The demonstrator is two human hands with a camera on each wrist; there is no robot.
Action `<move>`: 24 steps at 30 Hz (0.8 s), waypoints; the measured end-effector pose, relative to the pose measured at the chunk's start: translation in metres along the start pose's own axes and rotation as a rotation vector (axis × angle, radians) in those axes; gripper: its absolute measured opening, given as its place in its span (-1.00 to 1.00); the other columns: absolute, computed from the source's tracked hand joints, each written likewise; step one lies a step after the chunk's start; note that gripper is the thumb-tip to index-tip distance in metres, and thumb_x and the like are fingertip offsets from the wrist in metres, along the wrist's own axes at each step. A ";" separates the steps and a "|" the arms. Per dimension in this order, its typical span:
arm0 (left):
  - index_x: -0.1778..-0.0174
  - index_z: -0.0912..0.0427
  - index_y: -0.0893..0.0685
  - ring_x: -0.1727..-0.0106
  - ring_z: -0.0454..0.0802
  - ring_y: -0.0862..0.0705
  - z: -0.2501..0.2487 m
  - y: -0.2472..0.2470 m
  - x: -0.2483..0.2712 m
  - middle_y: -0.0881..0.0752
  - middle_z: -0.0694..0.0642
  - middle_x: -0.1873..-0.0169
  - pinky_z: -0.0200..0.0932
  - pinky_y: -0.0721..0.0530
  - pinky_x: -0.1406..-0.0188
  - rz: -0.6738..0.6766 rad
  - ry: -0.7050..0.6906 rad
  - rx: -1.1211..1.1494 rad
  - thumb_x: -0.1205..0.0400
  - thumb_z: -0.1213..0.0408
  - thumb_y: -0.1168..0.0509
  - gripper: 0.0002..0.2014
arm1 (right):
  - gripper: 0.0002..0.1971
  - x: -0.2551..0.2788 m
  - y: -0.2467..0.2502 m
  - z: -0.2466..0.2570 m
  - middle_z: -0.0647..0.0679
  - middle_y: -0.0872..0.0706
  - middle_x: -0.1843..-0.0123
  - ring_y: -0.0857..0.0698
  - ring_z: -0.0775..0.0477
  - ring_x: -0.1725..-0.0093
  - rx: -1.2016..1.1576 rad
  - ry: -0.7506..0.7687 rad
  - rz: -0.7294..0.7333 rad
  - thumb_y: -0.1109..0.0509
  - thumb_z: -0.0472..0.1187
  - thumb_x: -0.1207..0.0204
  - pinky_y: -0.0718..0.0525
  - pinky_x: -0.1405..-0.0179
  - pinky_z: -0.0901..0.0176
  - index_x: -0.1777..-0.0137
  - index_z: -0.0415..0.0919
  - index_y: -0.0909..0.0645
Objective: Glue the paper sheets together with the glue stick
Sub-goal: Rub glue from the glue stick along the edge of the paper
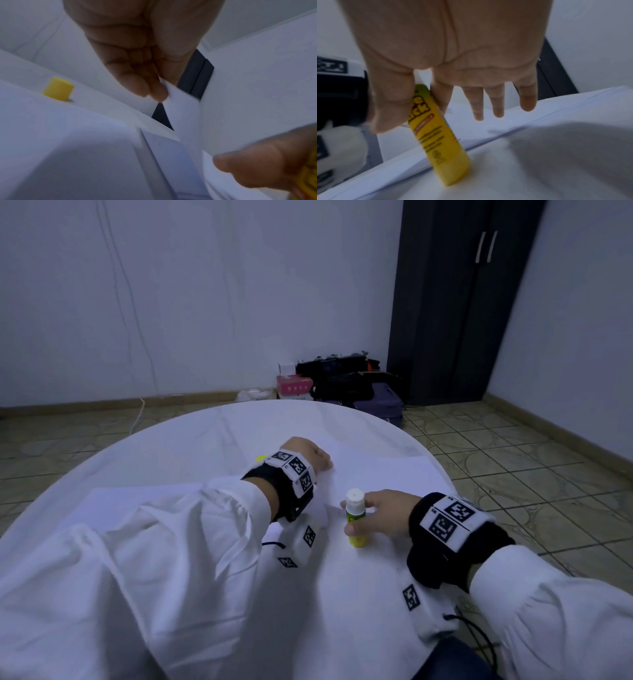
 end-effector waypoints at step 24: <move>-0.53 -0.29 -0.34 -0.48 0.03 -0.38 0.161 0.075 0.192 -0.15 -0.06 -0.54 0.00 -0.43 -0.43 0.409 -0.030 -0.893 -0.45 -0.22 -0.40 -0.29 | -0.67 0.034 -0.070 0.085 -0.12 -0.66 0.18 -0.58 -0.07 0.32 0.194 0.037 -0.028 -0.27 0.05 -0.60 -0.49 0.30 0.15 -0.17 -0.15 -0.33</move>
Point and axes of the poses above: each hand's wrist, its own x-axis away from the middle knuckle, its own y-axis out of the back of the hand, z = x × y, the point moved 1 cm from there along -x, towards the middle knuckle
